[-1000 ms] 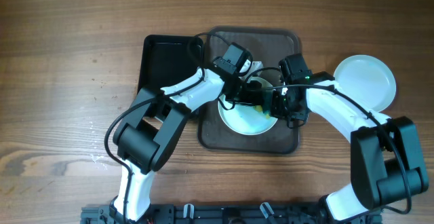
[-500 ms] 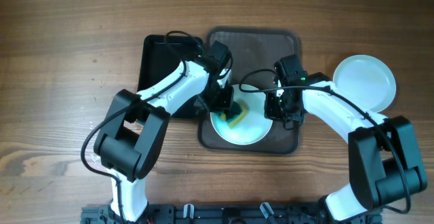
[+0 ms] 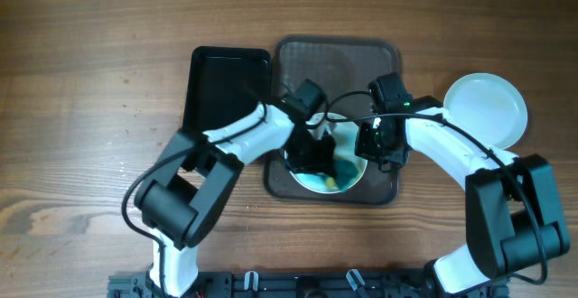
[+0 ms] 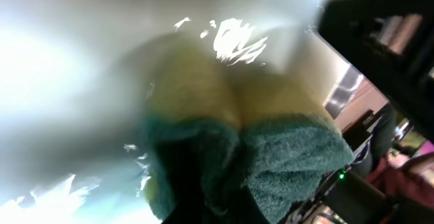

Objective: Clean dirty plates on tray and stack at the side

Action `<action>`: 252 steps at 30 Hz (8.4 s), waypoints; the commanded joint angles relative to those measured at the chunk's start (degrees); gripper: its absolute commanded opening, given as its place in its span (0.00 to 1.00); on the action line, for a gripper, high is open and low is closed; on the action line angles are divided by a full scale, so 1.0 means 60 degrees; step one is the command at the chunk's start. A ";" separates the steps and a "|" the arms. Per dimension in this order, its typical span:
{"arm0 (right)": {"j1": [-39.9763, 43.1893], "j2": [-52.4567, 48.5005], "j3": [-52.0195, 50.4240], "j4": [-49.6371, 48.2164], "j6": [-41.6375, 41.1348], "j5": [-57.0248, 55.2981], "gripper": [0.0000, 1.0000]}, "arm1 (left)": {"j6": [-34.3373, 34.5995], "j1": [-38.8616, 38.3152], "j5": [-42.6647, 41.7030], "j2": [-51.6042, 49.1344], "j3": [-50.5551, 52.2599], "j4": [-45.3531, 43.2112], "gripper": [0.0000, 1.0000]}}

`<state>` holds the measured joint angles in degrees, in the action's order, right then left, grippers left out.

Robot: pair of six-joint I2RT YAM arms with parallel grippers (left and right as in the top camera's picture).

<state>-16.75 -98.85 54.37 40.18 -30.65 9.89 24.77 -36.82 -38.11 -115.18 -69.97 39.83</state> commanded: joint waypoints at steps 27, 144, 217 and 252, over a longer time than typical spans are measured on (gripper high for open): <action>0.0011 -0.0175 -0.0080 -0.0353 -0.0561 -0.0324 0.04 | -0.0849 0.0907 0.7206 0.0787 0.0164 0.0539 0.04; 0.9009 -0.0390 0.3789 0.2667 0.0994 -0.0044 0.20 | -0.0051 0.8102 0.4863 0.7249 0.0266 0.2878 1.00; 0.2878 1.3049 -0.2900 -0.3155 0.5894 0.3734 0.99 | -0.0051 0.8102 0.4863 0.7249 0.0266 0.2878 1.00; 0.2936 1.6342 -0.9009 -0.6874 0.2579 0.0601 1.00 | -0.0087 0.6696 0.5501 0.8794 0.0834 0.2881 1.00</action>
<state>0.80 -0.91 0.36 -0.89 -14.35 14.48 23.92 9.61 -8.21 -71.18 -67.33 56.97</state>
